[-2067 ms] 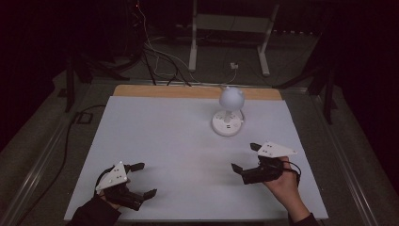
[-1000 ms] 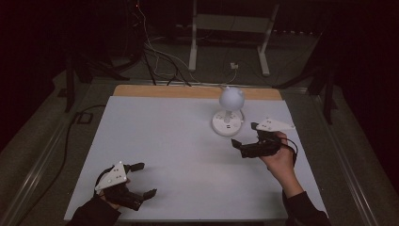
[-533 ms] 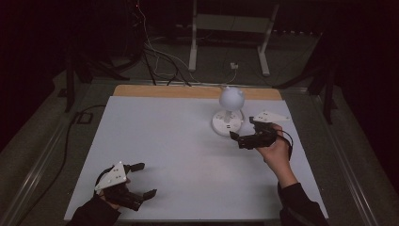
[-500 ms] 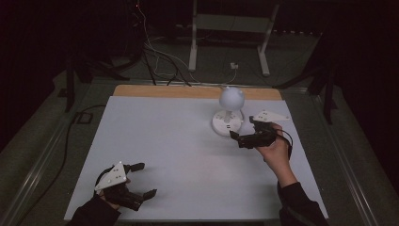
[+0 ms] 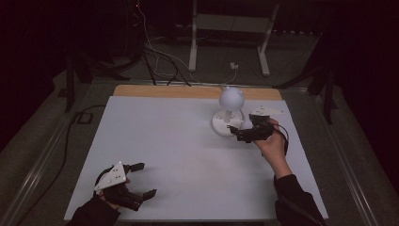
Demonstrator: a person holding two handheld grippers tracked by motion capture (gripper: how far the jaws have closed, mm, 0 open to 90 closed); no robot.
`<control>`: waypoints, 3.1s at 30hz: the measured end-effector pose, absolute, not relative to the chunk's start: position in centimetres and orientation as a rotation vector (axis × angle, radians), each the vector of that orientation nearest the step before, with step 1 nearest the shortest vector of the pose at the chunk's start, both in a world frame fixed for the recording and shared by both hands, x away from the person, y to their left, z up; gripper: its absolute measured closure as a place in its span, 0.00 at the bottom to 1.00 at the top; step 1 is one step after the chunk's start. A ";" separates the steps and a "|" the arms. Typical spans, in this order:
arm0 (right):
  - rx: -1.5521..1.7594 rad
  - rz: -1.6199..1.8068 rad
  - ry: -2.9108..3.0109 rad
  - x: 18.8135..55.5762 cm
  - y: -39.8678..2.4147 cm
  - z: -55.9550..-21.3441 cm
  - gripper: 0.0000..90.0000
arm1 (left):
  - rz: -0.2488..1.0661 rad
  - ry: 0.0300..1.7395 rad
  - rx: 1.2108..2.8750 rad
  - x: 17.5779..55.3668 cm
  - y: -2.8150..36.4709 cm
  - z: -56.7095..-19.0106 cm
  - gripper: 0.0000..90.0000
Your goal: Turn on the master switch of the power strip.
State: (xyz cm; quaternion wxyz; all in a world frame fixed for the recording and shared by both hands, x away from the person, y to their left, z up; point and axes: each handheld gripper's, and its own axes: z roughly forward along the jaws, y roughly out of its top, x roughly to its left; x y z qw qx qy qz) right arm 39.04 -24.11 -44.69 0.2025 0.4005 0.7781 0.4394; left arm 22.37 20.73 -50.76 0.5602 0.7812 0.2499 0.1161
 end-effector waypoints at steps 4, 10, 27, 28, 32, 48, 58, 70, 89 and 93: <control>1.146 1.217 2.168 39.7 -24.3 -45.3 0.00 | 0.278 0.586 1.841 22.3 20.7 -50.7 0.00; 1.169 1.186 2.170 40.6 -24.3 -46.4 0.01 | 0.273 0.587 1.842 22.3 20.7 -50.8 0.00; 1.305 1.153 2.105 43.1 -25.3 -49.5 0.01 | 0.269 0.589 1.845 22.4 20.7 -50.8 0.00; 1.311 1.162 2.085 43.2 -25.3 -49.7 0.01 | 0.268 0.589 1.845 22.4 20.7 -50.8 0.00; 1.351 1.167 2.077 43.6 -25.4 -50.0 0.01 | 0.267 0.589 1.848 22.4 20.7 -50.9 0.00; 1.401 1.188 1.994 43.6 -25.7 -50.0 0.19 | 0.268 0.591 1.848 22.4 20.7 -50.9 0.00; 1.420 1.170 1.965 43.6 -25.3 -49.8 0.38 | 0.269 0.594 1.849 22.4 20.7 -50.9 0.00; 1.477 1.179 1.941 43.3 -25.3 -48.9 0.88 | 0.277 0.596 1.842 22.4 20.7 -50.8 0.00; 1.426 1.158 1.924 43.1 -24.5 -49.2 1.00 | 0.273 0.596 1.852 22.4 20.6 -50.9 0.00; 1.435 1.136 1.915 43.0 -24.3 -49.6 1.00 | 0.272 0.596 1.853 22.4 20.6 -50.9 0.00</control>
